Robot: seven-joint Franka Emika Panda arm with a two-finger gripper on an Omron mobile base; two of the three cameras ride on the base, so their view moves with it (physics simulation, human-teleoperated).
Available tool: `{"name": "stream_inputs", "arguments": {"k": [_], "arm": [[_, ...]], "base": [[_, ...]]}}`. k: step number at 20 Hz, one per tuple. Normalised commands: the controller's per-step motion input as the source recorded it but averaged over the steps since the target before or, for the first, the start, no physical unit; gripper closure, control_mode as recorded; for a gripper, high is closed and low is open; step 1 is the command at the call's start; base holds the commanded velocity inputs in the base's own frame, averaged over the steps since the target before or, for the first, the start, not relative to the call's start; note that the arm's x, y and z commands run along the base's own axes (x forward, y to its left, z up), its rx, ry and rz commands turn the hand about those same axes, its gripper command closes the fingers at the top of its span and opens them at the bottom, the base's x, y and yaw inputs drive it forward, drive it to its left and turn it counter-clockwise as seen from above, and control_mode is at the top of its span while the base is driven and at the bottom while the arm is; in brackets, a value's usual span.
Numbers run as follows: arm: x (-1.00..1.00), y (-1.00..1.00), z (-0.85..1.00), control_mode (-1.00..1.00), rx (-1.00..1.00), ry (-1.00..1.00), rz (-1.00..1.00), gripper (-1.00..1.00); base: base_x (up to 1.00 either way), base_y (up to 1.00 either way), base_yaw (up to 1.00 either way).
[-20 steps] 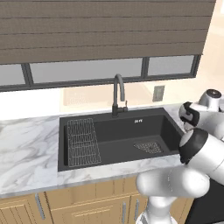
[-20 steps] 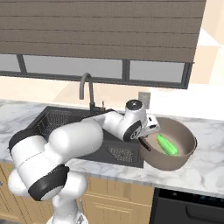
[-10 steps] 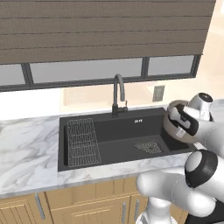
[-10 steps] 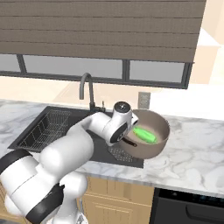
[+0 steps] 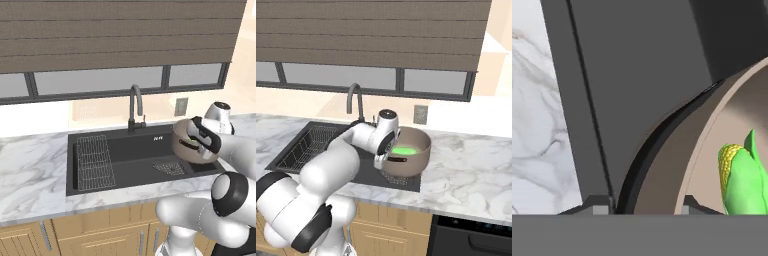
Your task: Dump the corn from the pot into the sink. Then turn on the water and wash the corn. Then turn off the water and put the corn back in the pot.
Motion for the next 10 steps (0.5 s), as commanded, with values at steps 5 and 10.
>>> {"name": "stream_inputs", "arguments": {"k": [5,10], "arm": [[0.01,0.18,0.41,-1.00,-0.10,0.13,0.36,1.00],[0.28,0.10,-0.04,-1.00,-0.10,0.33,0.16,1.00]], "base": [[0.00,0.00,0.00],[0.00,0.00,0.00]]}}
